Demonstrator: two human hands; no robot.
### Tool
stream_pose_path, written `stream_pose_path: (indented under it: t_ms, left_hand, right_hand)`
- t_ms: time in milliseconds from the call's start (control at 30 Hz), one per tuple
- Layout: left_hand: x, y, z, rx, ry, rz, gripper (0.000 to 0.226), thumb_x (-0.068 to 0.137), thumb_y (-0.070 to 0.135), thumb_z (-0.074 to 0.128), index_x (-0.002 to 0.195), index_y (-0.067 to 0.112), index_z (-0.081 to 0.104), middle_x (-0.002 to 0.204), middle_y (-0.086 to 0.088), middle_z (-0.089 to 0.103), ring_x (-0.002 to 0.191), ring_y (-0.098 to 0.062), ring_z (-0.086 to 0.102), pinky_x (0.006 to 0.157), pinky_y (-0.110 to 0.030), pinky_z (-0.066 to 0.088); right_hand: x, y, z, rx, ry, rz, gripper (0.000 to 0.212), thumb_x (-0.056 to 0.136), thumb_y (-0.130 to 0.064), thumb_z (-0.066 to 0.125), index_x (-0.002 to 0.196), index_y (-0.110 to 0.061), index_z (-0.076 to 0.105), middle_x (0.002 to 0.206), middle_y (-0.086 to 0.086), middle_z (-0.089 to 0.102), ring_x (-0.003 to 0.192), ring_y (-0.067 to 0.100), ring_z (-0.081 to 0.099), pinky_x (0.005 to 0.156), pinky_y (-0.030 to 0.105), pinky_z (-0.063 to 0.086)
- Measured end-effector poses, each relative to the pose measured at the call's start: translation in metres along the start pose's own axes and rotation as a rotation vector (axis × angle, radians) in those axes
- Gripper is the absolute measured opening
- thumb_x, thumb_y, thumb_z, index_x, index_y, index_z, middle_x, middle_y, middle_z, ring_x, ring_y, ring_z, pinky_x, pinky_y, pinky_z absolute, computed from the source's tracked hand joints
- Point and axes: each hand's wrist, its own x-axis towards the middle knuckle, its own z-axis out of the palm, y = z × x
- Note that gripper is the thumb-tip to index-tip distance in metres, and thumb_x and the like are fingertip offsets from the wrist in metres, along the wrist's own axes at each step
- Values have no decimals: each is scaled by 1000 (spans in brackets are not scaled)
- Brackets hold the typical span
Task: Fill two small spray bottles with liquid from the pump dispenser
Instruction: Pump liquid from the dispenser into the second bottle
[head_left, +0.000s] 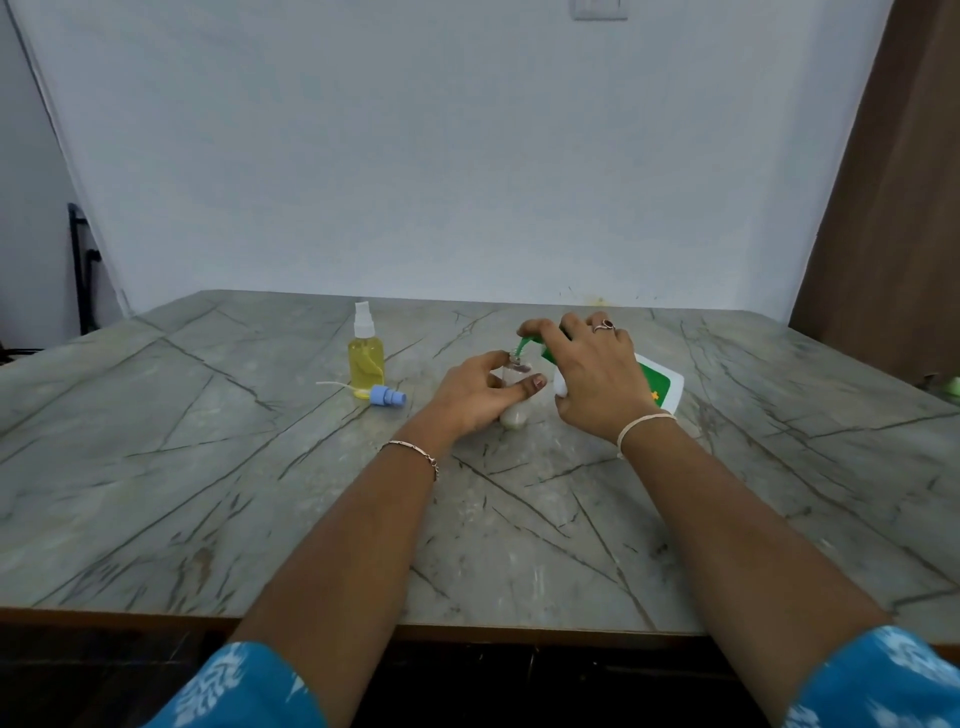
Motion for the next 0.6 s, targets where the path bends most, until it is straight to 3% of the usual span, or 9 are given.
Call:
stream_pose_path:
  t_ms: [133, 300, 433, 600]
  left_hand:
    - [1, 0, 0, -53, -10, -18, 81, 78, 71, 55, 139, 20, 44, 112, -6, 69, 107, -21, 63, 99, -43, 48]
    - [2, -2, -1, -134, -19, -42, 94, 66, 75, 61, 139, 19, 43, 119, -10, 65, 109, -22, 63, 96, -44, 51]
    - [5, -3, -1, -160, -24, -35, 79, 79, 61, 64, 140, 16, 42, 112, -8, 69, 105, -21, 65, 94, -43, 52]
    - [6, -3, 0, -171, -32, -25, 77, 80, 58, 64, 140, 14, 41, 109, -7, 70, 103, -20, 65, 94, -43, 52]
  right_hand:
    - [-1, 1, -1, -26, -6, -12, 84, 70, -18, 67, 136, -39, 19, 112, 4, 51, 103, 33, 49, 82, 42, 46]
    - [-5, 5, 0, -102, -2, -51, 107, 72, -20, 66, 147, -47, -6, 105, 6, 49, 97, 32, 50, 74, 39, 44]
    - [-4, 4, -2, -54, -16, -33, 91, 72, -18, 64, 143, -44, 13, 108, 4, 49, 101, 32, 49, 78, 40, 45]
    - [0, -2, -3, 1, 6, 2, 76, 70, -16, 66, 133, -37, 30, 112, 3, 51, 104, 32, 48, 82, 44, 44]
